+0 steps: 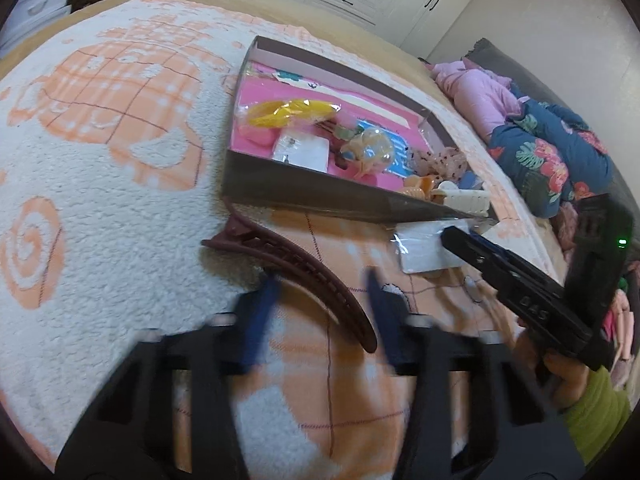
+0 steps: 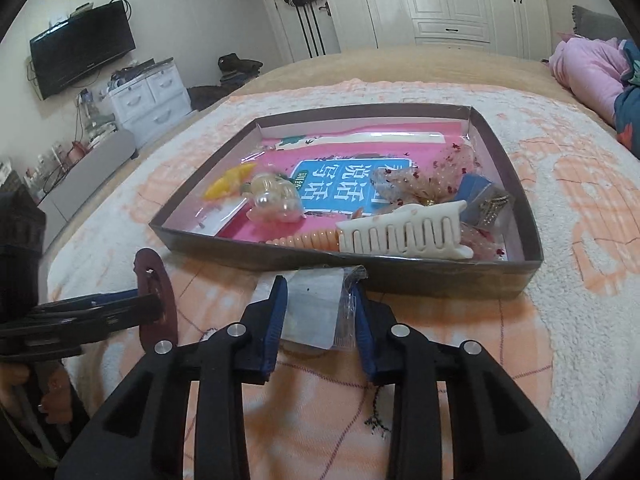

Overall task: Organize jewelry
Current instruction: 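Grasp the dark red hair clip with the left gripper while the right grasps the clear packet, then carry the dark red clip and clear packet over the box with both grippers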

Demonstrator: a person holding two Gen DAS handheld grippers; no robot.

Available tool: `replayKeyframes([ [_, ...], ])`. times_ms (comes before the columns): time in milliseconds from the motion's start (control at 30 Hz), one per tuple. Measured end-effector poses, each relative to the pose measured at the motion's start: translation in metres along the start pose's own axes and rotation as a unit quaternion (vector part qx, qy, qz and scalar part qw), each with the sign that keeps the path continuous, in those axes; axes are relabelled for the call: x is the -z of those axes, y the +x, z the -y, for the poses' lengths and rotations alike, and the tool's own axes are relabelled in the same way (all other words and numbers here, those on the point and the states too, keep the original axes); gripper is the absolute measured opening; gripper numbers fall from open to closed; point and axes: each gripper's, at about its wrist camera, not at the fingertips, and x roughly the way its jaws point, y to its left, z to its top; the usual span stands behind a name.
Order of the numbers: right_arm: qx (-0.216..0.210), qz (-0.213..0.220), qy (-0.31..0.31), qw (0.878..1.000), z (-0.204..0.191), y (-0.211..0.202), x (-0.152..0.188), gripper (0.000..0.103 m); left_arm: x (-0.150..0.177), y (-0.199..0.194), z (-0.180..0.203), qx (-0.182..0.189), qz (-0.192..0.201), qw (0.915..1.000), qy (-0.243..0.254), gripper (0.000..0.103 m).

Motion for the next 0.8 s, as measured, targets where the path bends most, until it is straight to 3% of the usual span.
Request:
replayKeyframes([
  [33, -0.006, 0.000, 0.005, 1.000, 0.001, -0.002, 0.000, 0.029, 0.000, 0.002, 0.000, -0.001, -0.001, 1.0000, -0.001, 0.023],
  [67, -0.011, 0.000, 0.009, 1.000, 0.002, -0.004, 0.001, 0.029, 0.000, 0.003, 0.001, -0.007, -0.002, 1.0000, 0.001, 0.012],
  [300, -0.032, 0.023, 0.015, 0.999, 0.000, -0.025, -0.002, 0.028, 0.005, -0.013, 0.011, -0.025, 0.023, 0.9988, 0.035, 0.004],
  [567, -0.021, 0.064, 0.007, 0.998, 0.000, -0.048, -0.011, 0.028, -0.006, -0.040, 0.032, -0.032, 0.079, 0.9933, 0.079, 0.003],
  [800, 0.011, 0.099, 0.012, 0.995, 0.012, -0.062, -0.022, 0.028, -0.029, -0.040, 0.049, -0.027, 0.102, 0.9899, 0.095, 0.003],
])
